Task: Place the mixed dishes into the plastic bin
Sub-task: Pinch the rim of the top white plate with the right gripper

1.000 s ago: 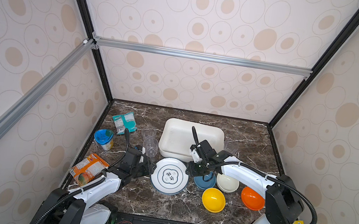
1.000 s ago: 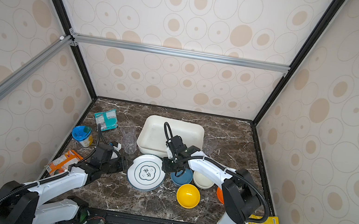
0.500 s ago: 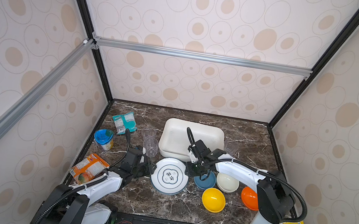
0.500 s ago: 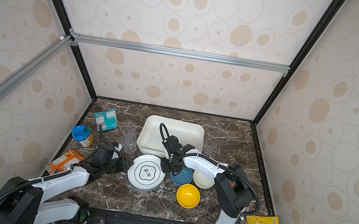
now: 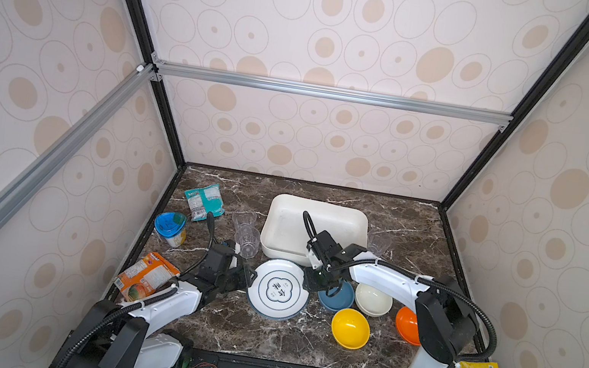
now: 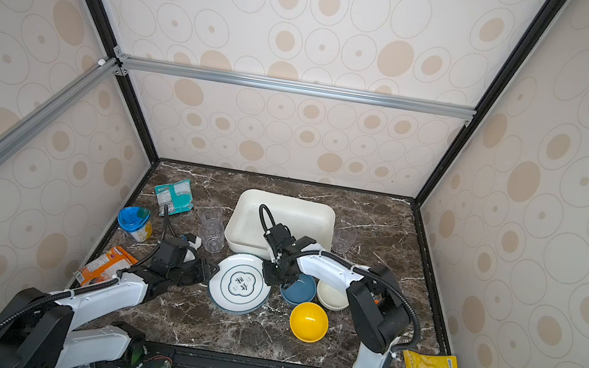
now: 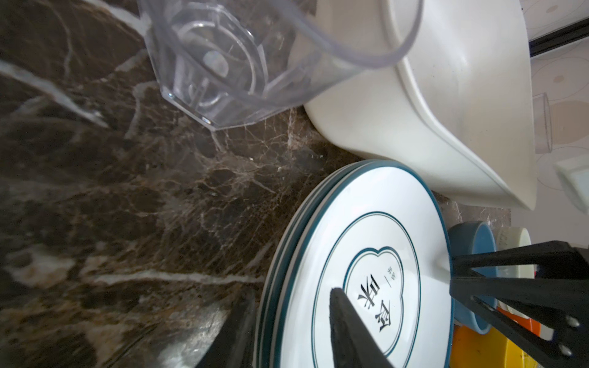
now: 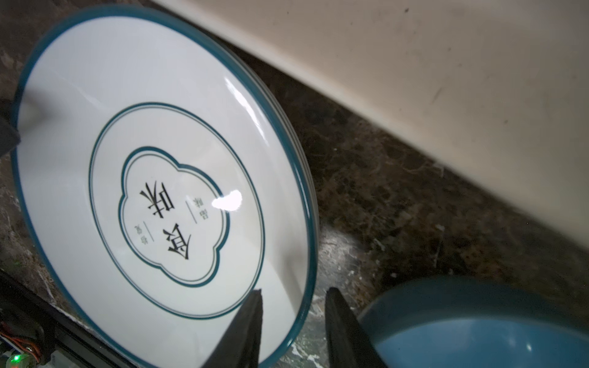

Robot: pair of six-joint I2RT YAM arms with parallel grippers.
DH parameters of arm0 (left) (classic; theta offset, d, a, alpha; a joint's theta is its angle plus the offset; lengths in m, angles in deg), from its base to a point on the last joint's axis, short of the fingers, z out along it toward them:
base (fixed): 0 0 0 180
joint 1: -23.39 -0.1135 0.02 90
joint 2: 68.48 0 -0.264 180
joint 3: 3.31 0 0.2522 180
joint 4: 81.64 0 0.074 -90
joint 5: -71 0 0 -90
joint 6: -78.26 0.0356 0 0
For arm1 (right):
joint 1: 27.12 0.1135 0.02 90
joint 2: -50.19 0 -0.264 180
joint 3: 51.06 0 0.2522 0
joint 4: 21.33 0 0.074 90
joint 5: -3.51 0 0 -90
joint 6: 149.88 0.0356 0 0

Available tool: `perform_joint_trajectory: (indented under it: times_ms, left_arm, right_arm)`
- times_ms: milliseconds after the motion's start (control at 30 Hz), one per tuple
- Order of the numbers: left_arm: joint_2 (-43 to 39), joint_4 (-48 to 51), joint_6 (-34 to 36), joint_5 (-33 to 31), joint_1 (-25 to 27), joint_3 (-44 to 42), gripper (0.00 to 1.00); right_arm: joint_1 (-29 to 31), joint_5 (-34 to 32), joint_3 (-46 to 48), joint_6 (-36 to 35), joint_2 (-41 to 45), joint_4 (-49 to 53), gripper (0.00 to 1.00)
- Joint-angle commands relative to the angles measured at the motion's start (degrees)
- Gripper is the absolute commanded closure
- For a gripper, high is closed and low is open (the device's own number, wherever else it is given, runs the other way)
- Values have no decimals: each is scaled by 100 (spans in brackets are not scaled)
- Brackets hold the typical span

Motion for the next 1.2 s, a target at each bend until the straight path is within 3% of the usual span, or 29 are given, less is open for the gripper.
perform_joint_trajectory:
  times_ms: [0,1167]
  left_arm:
    - [-45,-36,-71,52,34,95,63]
    - [83,179,70,49,53,270,74]
  right_arm:
    - [79,42,-153,12,-106,160,65]
    - [148,389,-385,-161,-377,142,74]
